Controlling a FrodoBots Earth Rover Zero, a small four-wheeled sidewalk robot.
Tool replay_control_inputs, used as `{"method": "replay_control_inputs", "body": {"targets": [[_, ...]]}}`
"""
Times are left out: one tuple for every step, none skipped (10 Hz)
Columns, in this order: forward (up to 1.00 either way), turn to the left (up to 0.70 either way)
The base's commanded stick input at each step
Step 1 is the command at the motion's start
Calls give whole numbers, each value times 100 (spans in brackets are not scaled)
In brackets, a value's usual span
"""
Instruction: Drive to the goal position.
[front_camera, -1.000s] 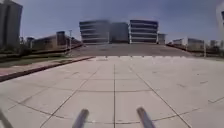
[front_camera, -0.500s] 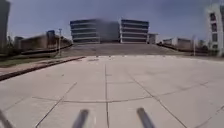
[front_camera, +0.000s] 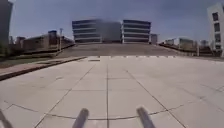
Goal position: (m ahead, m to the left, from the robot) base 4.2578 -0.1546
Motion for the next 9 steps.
{"method": "replay_control_inputs", "body": {"targets": [[70, 0], [70, 0], [70, 0], [70, 0], [70, 0], [70, 0], [70, 0], [70, 0], [70, 0]]}}
